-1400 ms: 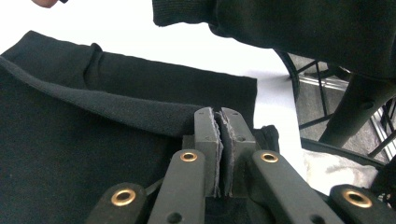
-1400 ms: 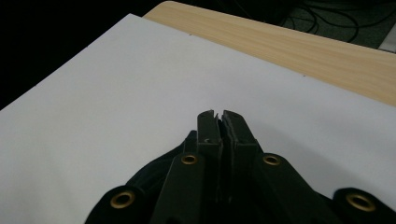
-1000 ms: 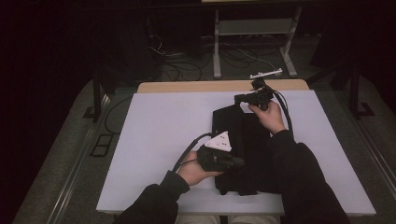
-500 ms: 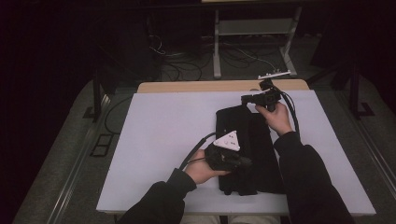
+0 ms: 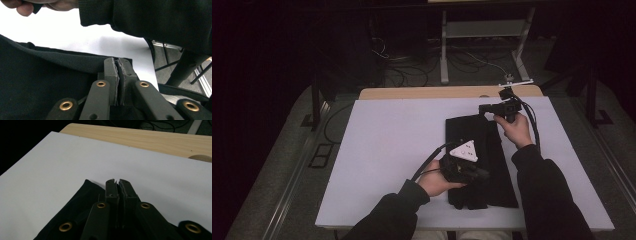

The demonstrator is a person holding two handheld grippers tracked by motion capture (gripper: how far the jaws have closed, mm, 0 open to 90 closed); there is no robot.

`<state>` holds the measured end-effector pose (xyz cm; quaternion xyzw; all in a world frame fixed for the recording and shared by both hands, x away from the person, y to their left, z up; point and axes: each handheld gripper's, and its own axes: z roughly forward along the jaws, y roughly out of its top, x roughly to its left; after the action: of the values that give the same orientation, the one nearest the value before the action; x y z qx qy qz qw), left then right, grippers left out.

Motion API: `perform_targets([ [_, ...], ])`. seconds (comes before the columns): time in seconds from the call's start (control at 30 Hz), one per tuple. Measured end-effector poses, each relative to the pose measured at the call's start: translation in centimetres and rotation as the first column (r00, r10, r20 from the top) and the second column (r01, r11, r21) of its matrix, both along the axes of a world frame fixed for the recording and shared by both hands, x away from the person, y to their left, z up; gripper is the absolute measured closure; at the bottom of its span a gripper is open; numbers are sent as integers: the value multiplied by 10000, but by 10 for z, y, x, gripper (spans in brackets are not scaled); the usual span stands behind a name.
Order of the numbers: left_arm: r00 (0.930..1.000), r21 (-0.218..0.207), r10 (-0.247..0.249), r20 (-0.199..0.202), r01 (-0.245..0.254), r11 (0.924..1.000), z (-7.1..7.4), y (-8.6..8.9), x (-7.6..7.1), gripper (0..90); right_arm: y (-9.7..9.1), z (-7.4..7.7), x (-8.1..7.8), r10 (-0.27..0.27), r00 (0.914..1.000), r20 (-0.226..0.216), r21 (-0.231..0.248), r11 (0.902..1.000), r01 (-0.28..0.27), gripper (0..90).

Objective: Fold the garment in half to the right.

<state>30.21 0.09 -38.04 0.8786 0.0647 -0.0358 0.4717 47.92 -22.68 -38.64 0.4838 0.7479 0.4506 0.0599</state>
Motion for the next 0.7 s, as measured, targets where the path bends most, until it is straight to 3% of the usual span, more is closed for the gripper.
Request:
perform_targets([
  [0.33, 9999, 31, -51, -126, 51, 10000, -7, -11, 2, 849, -9, -9, 0, -174, 9996, -200, 45, 9998, 175, 845],
  [0.7, 9996, 352, -229, -183, 235, 9991, -15, -23, 5, 849, -15, -14, 0, -284, 9992, -269, 50, 9996, 286, 843],
])
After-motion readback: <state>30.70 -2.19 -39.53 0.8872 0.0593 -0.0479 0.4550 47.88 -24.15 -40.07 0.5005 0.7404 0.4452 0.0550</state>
